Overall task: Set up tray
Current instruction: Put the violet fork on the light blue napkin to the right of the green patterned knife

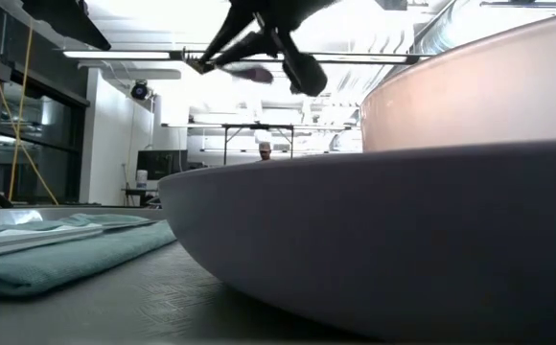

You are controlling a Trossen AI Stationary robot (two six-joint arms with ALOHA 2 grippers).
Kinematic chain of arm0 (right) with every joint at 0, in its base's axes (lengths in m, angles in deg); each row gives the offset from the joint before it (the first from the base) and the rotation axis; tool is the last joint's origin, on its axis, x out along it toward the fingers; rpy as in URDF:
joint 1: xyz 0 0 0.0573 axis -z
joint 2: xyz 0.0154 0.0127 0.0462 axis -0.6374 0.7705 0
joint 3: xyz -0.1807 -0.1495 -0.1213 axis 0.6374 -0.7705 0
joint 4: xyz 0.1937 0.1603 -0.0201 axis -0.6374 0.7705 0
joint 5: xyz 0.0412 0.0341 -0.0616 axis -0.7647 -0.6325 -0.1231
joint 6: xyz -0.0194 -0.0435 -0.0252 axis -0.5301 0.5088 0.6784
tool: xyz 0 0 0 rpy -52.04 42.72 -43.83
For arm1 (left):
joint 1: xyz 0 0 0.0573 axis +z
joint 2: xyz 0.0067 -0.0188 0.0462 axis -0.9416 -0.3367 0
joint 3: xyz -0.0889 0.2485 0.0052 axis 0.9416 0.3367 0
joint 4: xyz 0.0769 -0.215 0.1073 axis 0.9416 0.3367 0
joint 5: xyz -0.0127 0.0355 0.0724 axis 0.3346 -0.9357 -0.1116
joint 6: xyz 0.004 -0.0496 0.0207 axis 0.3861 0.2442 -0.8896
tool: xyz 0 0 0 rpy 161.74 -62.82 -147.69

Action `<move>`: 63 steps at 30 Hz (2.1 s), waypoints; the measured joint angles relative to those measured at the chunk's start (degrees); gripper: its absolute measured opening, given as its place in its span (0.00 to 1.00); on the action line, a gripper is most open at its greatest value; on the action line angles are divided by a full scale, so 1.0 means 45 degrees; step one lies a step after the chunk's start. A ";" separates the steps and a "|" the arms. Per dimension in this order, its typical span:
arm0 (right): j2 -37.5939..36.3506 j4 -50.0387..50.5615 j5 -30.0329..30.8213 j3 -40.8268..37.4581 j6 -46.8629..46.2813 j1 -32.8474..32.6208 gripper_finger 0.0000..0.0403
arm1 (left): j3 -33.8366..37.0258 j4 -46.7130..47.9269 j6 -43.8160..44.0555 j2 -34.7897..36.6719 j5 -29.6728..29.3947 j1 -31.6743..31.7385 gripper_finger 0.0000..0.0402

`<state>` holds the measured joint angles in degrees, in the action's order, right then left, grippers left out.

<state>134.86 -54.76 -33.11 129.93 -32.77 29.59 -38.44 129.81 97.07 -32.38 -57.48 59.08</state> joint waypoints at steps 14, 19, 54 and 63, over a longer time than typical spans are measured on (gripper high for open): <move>0.1817 -0.2850 0.4219 0.0011 -0.4443 -0.2171 0.00 | 0.0000 0.0061 -0.0112 0.0010 0.0036 -0.0005 0.31; 0.2895 -0.2730 0.4035 0.1264 -0.4462 -0.2345 0.00 | 0.0005 0.0325 -0.0095 0.0102 0.0420 0.0000 0.31; 0.5707 0.7851 0.1863 0.7592 -0.7810 -0.1927 0.00 | 0.0005 0.0559 -0.1194 0.1685 0.0816 0.0000 0.31; 0.6404 0.6339 0.0469 0.7596 -0.8774 -0.1946 0.00 | 0.0005 0.0526 -0.1181 0.1685 0.0753 0.0000 0.31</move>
<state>163.68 -26.23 -31.01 164.11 -72.26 20.83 -38.42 132.18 91.75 -24.80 -54.09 59.08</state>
